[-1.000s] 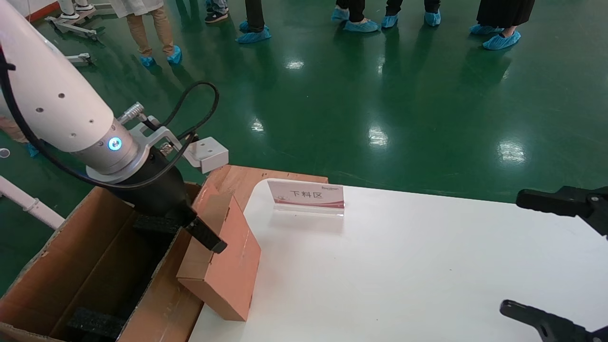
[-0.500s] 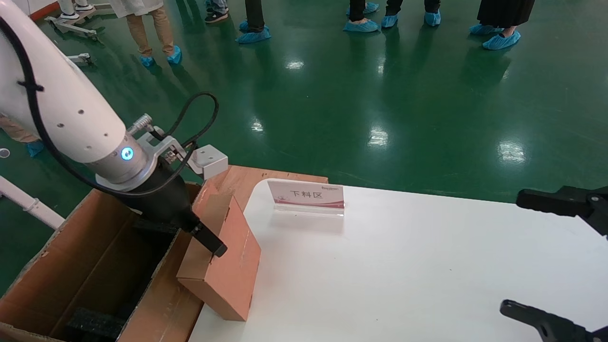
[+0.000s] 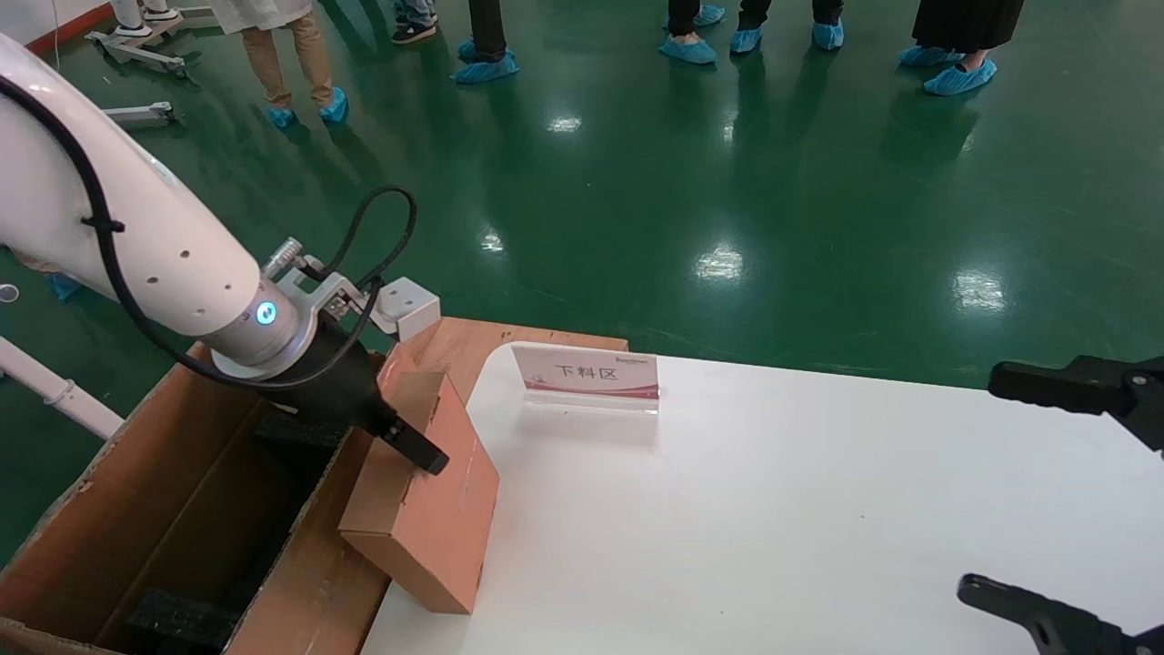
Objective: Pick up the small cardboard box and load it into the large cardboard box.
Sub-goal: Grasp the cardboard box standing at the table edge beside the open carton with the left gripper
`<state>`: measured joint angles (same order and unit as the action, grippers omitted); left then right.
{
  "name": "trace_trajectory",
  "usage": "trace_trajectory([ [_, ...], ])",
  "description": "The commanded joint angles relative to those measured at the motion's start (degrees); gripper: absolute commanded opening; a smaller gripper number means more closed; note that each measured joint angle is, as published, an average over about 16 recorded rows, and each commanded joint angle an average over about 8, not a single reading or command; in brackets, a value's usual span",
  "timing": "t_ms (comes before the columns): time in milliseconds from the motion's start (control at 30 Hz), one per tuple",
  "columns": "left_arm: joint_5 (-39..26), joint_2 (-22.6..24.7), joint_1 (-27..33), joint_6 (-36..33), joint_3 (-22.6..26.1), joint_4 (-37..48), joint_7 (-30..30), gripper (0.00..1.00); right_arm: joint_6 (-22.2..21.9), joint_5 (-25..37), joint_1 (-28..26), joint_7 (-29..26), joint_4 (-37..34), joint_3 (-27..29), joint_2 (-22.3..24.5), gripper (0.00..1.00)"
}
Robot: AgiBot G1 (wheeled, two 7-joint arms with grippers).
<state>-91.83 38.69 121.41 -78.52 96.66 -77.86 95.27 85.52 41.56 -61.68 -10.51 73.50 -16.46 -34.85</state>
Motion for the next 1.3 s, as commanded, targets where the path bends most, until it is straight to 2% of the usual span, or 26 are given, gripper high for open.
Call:
trace_trajectory([
  [33,0.7,-0.3,-0.2,0.1,-0.1,0.0,-0.3,1.00,0.0,0.0,0.0,0.0,0.0,0.0,0.0,1.00],
  [233,1.7,-0.9,-0.4,0.3,-0.3,0.0,-0.5,1.00,0.0,0.0,0.0,0.0,0.0,0.0,0.0,1.00],
  [267,1.7,-1.0,-0.4,0.3,-0.3,0.0,-0.5,1.00,0.0,0.0,0.0,0.0,0.0,0.0,0.0,0.93],
  [500,1.9,-1.1,-0.4,0.3,-0.4,0.1,-0.5,0.13,0.0,0.0,0.0,0.0,0.0,0.0,0.0,0.06],
  [533,1.9,-1.0,-0.4,0.3,-0.4,0.1,-0.5,0.00,0.0,0.0,0.0,0.0,0.0,0.0,0.0,0.00],
  [1300,1.6,-0.8,-0.3,0.1,-0.3,0.0,-0.5,0.00,0.0,0.0,0.0,0.0,0.0,0.0,0.0,0.00],
])
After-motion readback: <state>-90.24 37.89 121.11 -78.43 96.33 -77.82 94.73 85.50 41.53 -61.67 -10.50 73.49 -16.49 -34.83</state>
